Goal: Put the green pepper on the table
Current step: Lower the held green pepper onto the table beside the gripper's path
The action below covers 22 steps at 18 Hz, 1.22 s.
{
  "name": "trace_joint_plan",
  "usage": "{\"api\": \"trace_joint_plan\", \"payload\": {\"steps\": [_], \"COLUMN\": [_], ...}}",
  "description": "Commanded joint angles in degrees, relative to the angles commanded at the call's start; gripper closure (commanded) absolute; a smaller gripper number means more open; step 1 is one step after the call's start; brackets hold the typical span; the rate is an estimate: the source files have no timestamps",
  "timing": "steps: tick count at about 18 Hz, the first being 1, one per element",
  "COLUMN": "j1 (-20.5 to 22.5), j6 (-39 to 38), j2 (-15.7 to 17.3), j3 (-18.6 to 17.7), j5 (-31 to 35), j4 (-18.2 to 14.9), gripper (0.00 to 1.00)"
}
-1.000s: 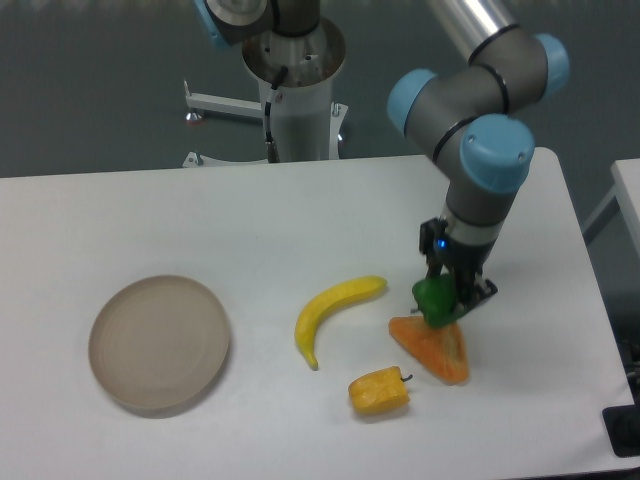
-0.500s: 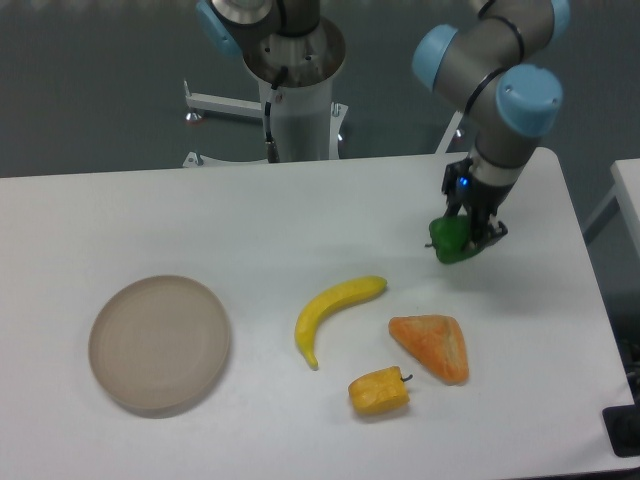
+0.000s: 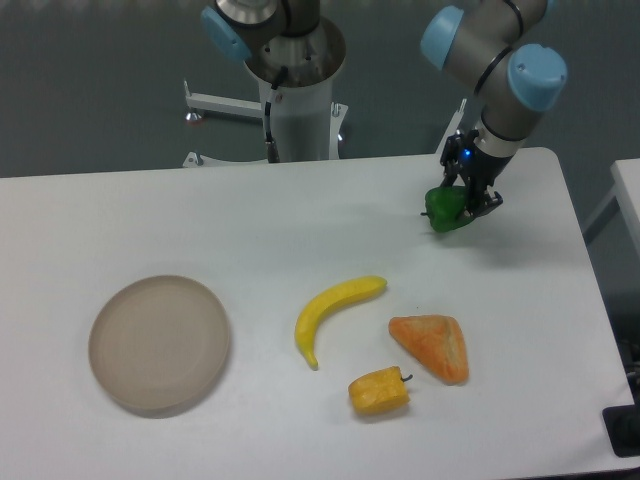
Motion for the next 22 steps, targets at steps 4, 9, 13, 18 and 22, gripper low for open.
{"api": "trace_joint_plan", "payload": {"steps": [4,9,13,18,22], "j1": [0.26,-0.17,0.00,-0.44,-0.70], "j6": [-1.41,-1.86,-1.86,-1.94,-1.94], "j2": [0.00,0.00,0.00,0.09,0.70], "j3": [-0.79,-1.59,-1.67,-2.03,-2.99], "j5": [-0.53,-0.62,-0.53,-0.36,0.08], "j4": [0.00,0.09,0.09,0.18,1.05], "gripper": [0.63,0.63,0.62,0.61,0.58]}}
